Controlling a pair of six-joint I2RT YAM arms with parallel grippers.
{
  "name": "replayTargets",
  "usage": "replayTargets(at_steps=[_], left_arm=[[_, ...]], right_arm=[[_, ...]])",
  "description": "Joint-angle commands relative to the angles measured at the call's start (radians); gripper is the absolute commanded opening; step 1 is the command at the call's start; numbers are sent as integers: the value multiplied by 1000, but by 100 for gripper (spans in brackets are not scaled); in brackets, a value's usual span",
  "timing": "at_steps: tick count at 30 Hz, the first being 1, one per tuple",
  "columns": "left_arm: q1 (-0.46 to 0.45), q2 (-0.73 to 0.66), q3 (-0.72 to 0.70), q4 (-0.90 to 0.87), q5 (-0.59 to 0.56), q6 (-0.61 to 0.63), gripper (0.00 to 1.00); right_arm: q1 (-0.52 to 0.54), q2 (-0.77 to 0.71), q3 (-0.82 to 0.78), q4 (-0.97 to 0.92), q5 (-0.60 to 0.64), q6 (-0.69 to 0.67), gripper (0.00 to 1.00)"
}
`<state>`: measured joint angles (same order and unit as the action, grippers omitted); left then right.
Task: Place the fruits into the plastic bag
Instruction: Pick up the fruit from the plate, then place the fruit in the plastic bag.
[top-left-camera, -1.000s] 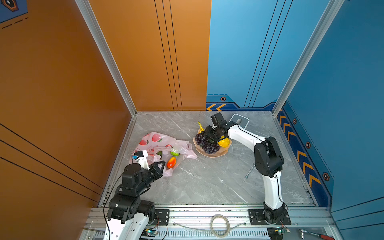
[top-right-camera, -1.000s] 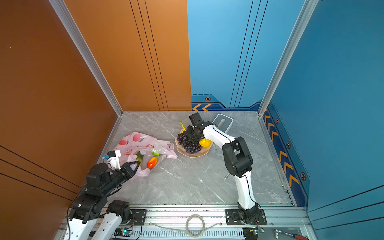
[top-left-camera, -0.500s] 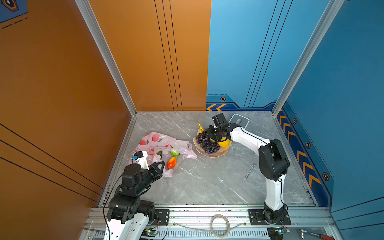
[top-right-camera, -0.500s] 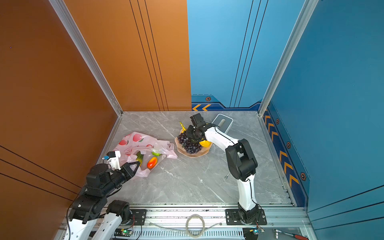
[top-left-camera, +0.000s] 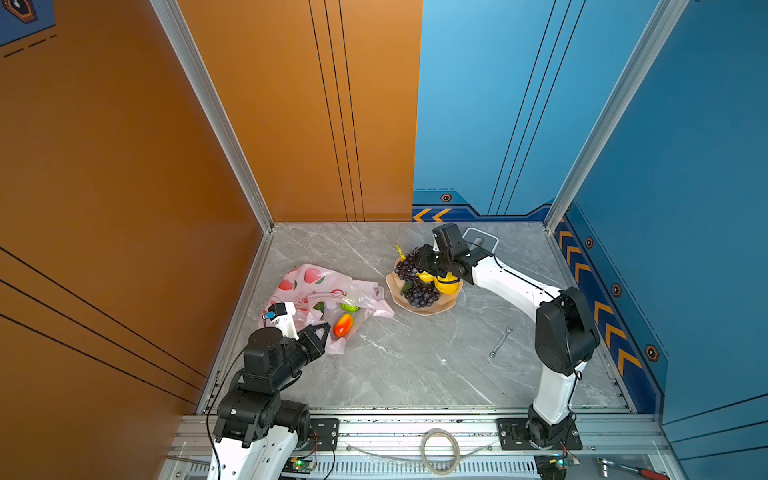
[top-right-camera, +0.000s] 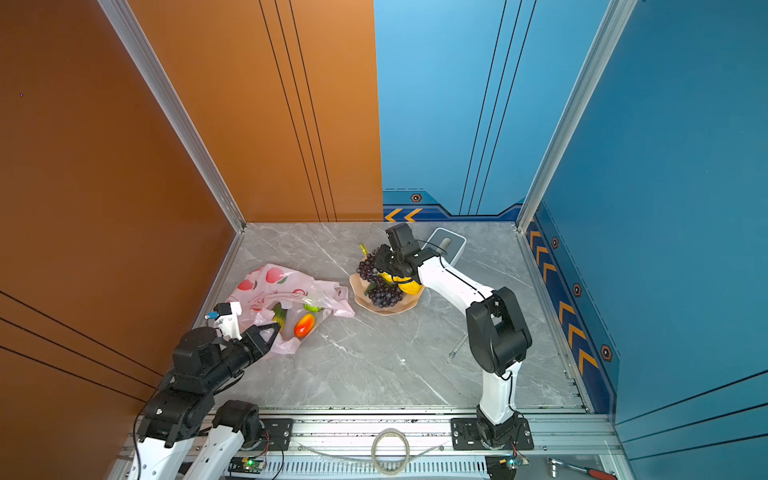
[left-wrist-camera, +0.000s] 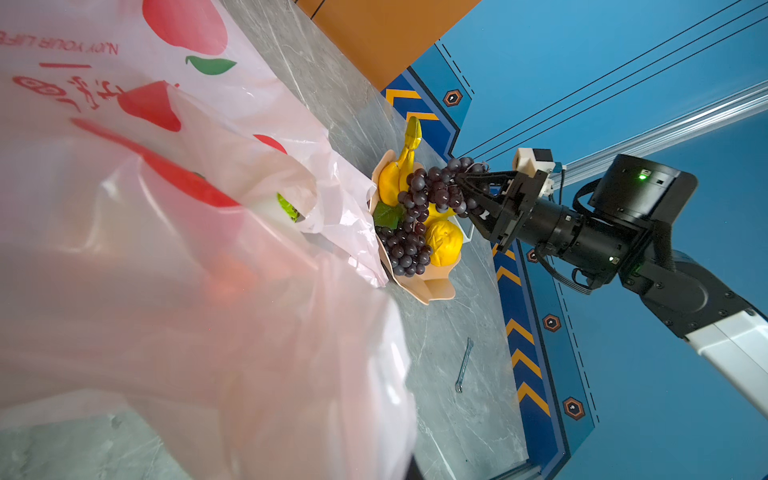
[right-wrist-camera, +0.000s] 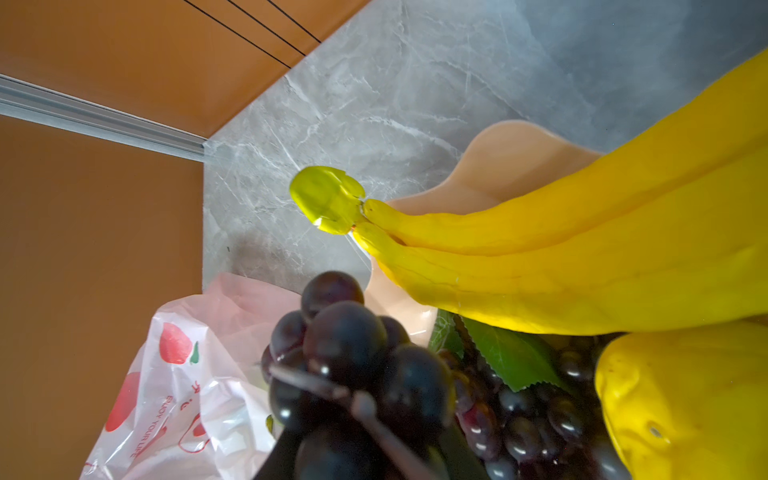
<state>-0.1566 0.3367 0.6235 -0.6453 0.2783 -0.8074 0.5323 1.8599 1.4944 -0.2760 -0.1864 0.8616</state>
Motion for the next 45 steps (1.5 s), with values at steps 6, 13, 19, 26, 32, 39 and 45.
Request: replayTargets(at_steps=[6,13,19,26,32,39,45], left_arm=[[11,5,29,-7,36,23,0],[13,5,28,-7,50,21,0],[13,15,30,-7,66,22,0],[14,19,27,-5,76,17,0],[14,31,17,13,91,10,0],[14,38,13,13,107,11,0],[16,37,8,13,117,8,0]], right_arm=[[3,-134,-17,54,-33,-6,32],[4,-218,-32,66,-56,-7,33],[4,-301,-47,64,-76,-7,33],[3,-389,-65,36,-87,-21,35],[6,-432,-67,51,-119,-2,35],[18,-435,-60,127,-193,72,35],[62,-417,-18,152,-217,92,36]])
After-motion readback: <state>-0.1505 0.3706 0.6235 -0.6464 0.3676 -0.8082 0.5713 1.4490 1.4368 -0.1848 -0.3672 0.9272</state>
